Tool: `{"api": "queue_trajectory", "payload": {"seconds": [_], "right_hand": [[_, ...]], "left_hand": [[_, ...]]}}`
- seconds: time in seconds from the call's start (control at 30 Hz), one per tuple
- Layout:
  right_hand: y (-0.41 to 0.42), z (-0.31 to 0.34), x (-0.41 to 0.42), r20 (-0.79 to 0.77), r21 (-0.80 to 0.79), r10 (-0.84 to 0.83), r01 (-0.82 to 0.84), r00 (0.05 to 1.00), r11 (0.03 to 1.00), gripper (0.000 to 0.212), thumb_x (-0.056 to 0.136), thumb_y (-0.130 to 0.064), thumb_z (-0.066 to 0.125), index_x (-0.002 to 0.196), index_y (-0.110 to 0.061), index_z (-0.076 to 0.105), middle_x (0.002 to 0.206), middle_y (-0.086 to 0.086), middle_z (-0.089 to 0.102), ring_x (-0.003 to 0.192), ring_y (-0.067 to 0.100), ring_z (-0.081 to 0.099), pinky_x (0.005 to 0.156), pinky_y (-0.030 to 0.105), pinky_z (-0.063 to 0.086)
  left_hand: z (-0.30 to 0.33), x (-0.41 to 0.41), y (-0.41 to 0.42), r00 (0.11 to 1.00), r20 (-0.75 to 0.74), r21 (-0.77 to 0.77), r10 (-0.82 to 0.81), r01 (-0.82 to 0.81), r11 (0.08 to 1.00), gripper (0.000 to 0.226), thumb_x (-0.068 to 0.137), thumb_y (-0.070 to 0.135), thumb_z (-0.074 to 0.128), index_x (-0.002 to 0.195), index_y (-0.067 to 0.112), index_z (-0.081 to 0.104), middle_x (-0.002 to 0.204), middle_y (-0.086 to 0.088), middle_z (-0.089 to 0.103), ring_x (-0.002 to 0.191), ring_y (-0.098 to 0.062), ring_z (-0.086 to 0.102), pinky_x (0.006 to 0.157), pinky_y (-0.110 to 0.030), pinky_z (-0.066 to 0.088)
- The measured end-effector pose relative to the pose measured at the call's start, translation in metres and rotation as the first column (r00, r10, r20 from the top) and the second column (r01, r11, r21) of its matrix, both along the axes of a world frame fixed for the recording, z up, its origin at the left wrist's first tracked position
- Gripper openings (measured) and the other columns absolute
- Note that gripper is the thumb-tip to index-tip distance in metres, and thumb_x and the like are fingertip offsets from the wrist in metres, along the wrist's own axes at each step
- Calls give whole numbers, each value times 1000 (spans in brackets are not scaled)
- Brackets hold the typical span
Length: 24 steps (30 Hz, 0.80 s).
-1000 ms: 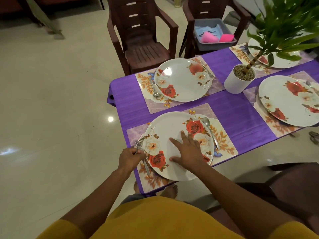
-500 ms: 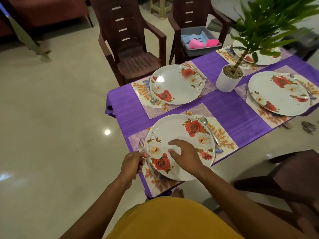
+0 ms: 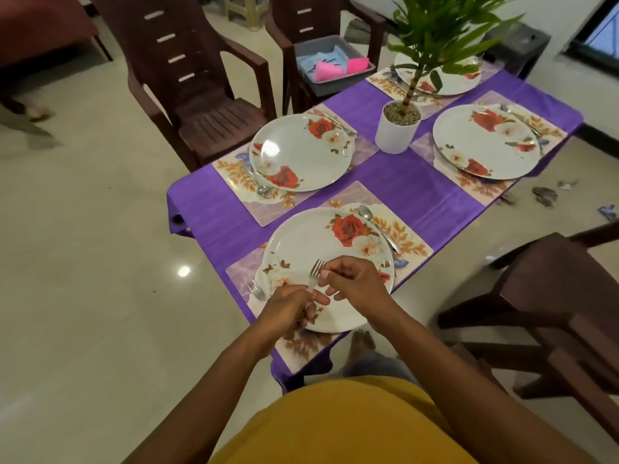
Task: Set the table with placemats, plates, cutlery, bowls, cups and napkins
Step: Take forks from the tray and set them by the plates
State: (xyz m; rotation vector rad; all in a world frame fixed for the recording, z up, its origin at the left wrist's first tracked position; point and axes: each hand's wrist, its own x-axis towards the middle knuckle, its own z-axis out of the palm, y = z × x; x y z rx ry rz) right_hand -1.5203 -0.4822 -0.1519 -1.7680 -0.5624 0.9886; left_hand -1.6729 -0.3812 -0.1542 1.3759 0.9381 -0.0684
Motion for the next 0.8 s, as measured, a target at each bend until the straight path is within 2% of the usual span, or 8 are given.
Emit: {"api": "queue_trajectory", "payload": {"seconds": [0.1,0.23,0.33,0.4,0.47,0.53,0.63,0.8], "right_hand": [[-4,-1,20,-39,-5,-1,1,999,1000,8,97,-13,69,100,-13,76,87,-1,79,78,21,75,68,27,59],[-8,-5,56,-48,-1,6,-6,999,1000,7,98,-15,69,99,-15,76,87,-2,79,78,19,75,70,28,59],[-10,-7,91,-71,-2,6,-6,997,1000,7,96,-13,69,97,-13,77,87,2,78,74,19,73,67,28,58],[-12,-9,119,-91,-7,24,-25,996,1000,8,96,-12,70,95,-14,77,86,3,78,74,21,74,66,31,60],[-12,-10,147,-94,-9,82,-83,992,996,9,96,-11,69,94,-14,77,85,2,78,72,18,73,64,28,59],[-12,-11,172,-113,-26,128,-132,985,991,8,96,-10,70,94,-14,76,85,3,78,70,14,71,65,28,57],[-12,-12,207,-156,-38,185,-194,970,980,6,96,-7,69,97,-9,75,85,5,78,68,11,70,63,23,54],[-10,-15,252,-112,-89,268,-279,957,956,11,97,-9,66,100,-14,76,91,1,79,78,17,74,64,23,57]], "left_hand": [[1,18,-6,1000,21,-33,15,-14,999,36,108,22,48,99,16,82,86,-18,73,77,-27,63,74,-37,52],[-4,49,-13,989,14,-74,146,-145,987,20,106,24,58,110,15,75,91,-12,80,83,-29,73,83,-43,60],[-8,79,-20,965,14,-7,261,-261,965,10,97,15,69,105,15,75,90,-8,80,86,-27,75,83,-42,61],[-12,101,-25,959,21,84,281,-282,956,8,94,11,73,97,15,78,88,-4,80,84,-24,74,80,-40,61],[-13,126,-33,959,13,144,284,-283,948,8,92,13,76,90,19,81,87,0,79,84,-20,74,79,-38,62],[-13,147,-40,947,0,137,321,-318,938,8,91,13,78,90,19,82,89,2,79,87,-18,75,79,-35,62],[-12,174,-50,922,-16,124,388,-383,915,6,89,14,80,92,18,82,91,0,79,90,-22,76,78,-36,63],[-12,201,-59,886,-83,132,455,-443,887,7,91,15,79,96,20,81,94,1,78,93,-23,75,74,-30,61]]}}
